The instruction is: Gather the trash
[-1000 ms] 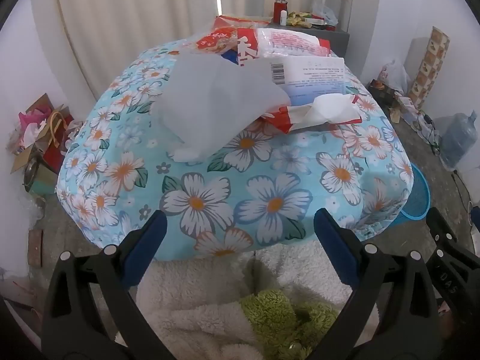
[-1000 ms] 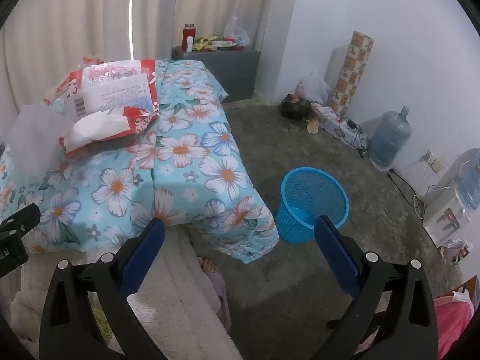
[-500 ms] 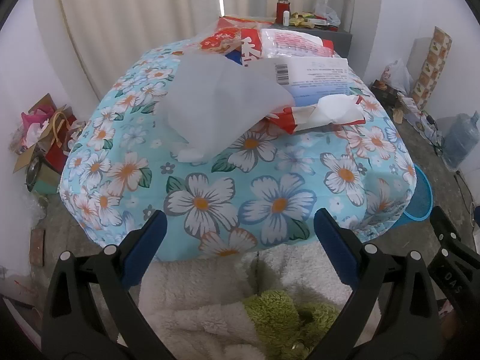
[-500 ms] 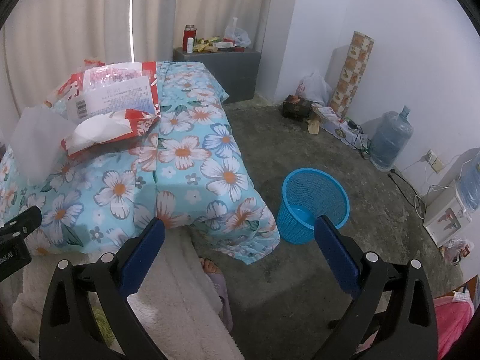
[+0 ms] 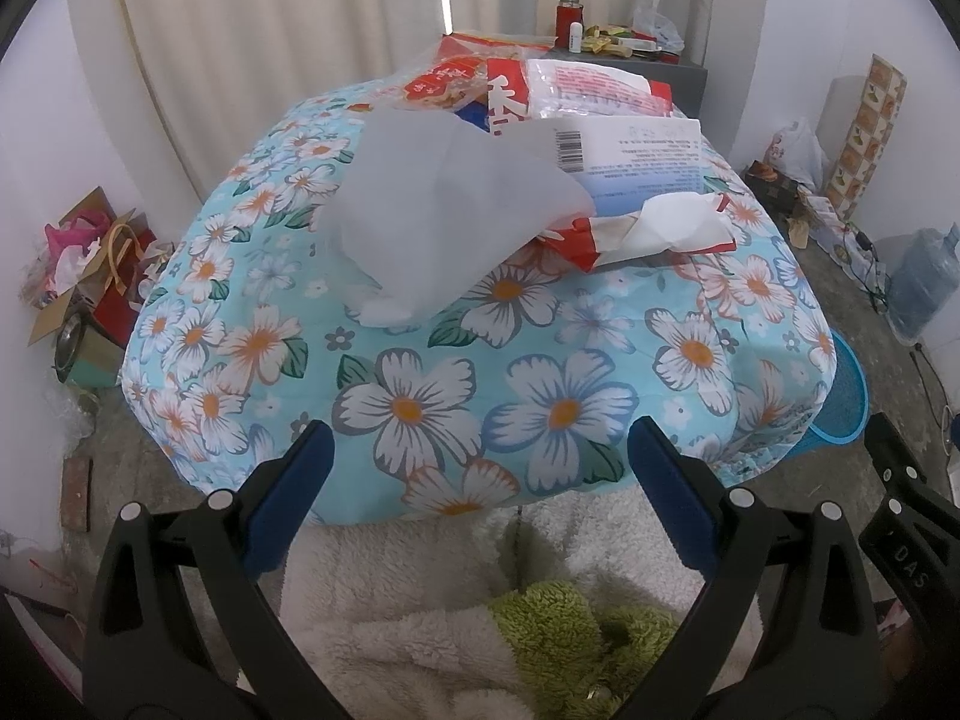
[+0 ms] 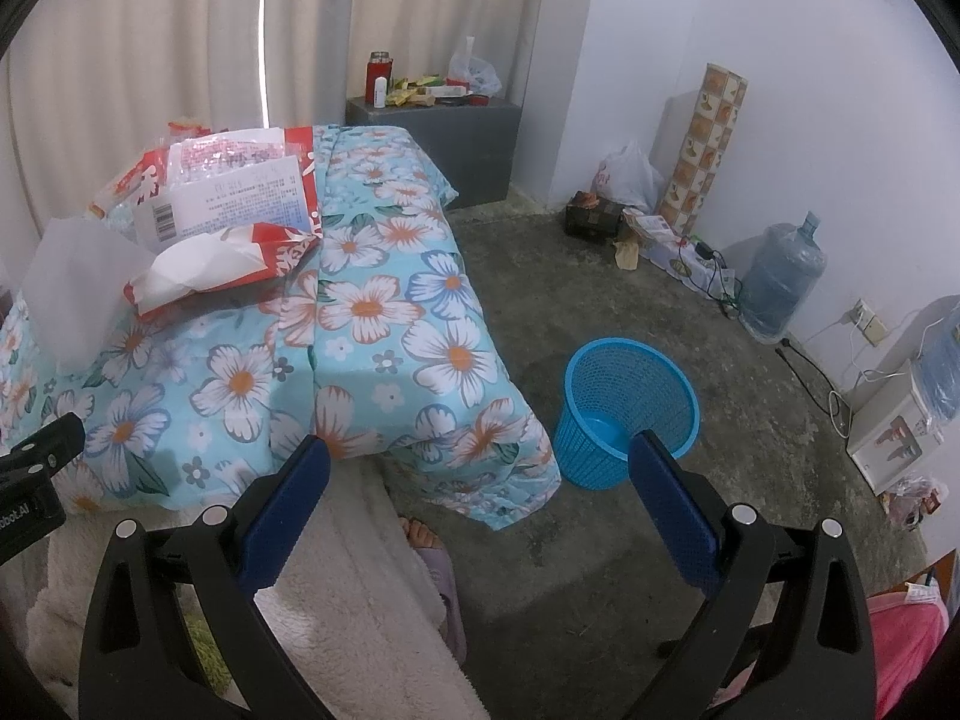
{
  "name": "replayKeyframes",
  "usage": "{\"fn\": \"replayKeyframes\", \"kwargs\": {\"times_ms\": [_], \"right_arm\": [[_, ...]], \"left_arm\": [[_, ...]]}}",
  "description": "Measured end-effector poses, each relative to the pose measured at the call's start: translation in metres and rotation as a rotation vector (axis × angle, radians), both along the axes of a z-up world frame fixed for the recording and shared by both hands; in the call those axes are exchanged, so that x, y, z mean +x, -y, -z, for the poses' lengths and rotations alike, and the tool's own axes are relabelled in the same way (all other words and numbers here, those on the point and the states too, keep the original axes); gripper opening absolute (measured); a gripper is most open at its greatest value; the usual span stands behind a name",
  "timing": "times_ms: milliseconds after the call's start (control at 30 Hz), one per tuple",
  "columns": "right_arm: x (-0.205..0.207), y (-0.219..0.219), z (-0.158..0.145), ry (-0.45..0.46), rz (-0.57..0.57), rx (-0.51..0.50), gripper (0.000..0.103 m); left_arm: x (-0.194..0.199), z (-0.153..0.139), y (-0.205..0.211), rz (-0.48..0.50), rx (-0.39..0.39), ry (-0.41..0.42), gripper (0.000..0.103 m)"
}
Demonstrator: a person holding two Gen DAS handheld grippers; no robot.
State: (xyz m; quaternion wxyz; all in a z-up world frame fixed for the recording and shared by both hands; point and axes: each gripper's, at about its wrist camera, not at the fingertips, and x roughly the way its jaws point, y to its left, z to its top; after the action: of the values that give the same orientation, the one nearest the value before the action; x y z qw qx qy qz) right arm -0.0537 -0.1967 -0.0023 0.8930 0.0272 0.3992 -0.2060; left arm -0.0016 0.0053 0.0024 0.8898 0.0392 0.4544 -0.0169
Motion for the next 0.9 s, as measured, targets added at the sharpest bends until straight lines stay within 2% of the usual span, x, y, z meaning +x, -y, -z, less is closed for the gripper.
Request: {"fn": "replayKeyframes", "kwargs": {"times_ms": [433,900], "right_arm": [[0.001,-0.003,-0.002,0.000,0.000,0.005,0.097],[-0.001,0.001,0.002,0.000,0.000,0.007,0.097]], "left_arm": [[0.004,-0.001,-0.016,-0.005,0.002,-0.005,0.094],[0.004,0.003,-0.014,-0.008,0.012,-0.010,0.094]]}}
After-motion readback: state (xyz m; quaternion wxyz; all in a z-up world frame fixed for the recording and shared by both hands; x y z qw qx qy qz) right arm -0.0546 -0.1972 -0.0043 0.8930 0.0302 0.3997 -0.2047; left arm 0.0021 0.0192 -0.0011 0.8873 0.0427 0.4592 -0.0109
